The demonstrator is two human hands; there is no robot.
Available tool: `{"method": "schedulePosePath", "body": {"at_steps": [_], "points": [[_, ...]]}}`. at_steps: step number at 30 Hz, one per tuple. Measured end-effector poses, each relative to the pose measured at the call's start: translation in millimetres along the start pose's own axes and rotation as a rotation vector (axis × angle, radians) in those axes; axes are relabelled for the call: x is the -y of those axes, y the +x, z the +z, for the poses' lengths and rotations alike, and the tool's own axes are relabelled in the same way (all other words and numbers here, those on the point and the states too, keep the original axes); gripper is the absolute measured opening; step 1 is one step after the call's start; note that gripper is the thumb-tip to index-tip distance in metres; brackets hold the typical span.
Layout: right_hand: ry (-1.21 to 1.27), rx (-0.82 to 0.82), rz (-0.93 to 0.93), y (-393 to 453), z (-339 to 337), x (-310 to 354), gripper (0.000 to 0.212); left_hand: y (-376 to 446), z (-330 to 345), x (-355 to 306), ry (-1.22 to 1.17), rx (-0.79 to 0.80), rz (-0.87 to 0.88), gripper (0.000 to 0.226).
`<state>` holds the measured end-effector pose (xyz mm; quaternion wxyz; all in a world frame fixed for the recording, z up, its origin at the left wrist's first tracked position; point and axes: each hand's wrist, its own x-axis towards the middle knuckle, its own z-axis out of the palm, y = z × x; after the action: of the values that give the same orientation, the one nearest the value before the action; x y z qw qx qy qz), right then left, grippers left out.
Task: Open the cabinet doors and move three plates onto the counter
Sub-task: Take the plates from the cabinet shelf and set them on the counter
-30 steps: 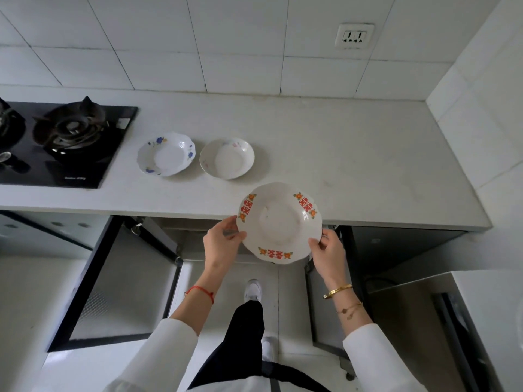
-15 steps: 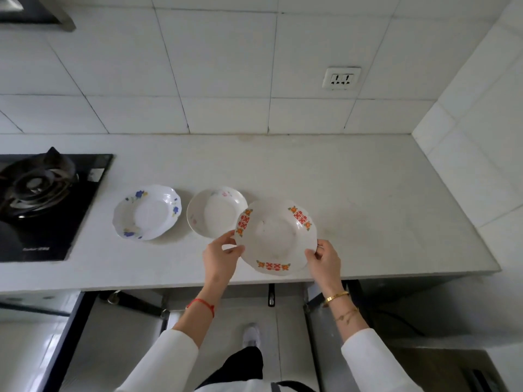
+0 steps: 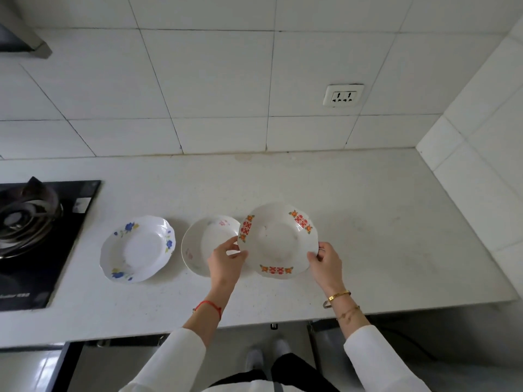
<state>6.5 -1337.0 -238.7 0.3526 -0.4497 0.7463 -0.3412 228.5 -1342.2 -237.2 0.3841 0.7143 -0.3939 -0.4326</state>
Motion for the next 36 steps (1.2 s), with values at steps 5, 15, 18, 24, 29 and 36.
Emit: {"method": "schedulePosePath", "body": {"at_steps": [5, 15, 18, 24, 29, 36], "points": [[-0.029, -0.005, 0.021, 29, -4, 0, 0.019, 18, 19, -7, 0.002, -0.010, -0.043, 0.045], [-0.126, 0.046, 0.031, 66, -3, -9, 0.015, 33, 48, -1, 0.053, -0.057, -0.096, 0.044], [-0.148, 0.077, 0.051, 70, 0, -16, 0.015, 34, 51, 3, 0.083, -0.056, -0.103, 0.043], [-0.173, 0.092, 0.052, 72, 2, -24, 0.013, 33, 54, 12, 0.159, -0.050, -0.050, 0.042], [-0.172, 0.103, 0.069, 71, 3, -31, 0.013, 32, 56, 16, 0.165, -0.037, -0.053, 0.042], [-0.185, 0.108, 0.089, 71, 4, -34, 0.015, 27, 61, 16, 0.217, -0.046, -0.005, 0.040]]}}
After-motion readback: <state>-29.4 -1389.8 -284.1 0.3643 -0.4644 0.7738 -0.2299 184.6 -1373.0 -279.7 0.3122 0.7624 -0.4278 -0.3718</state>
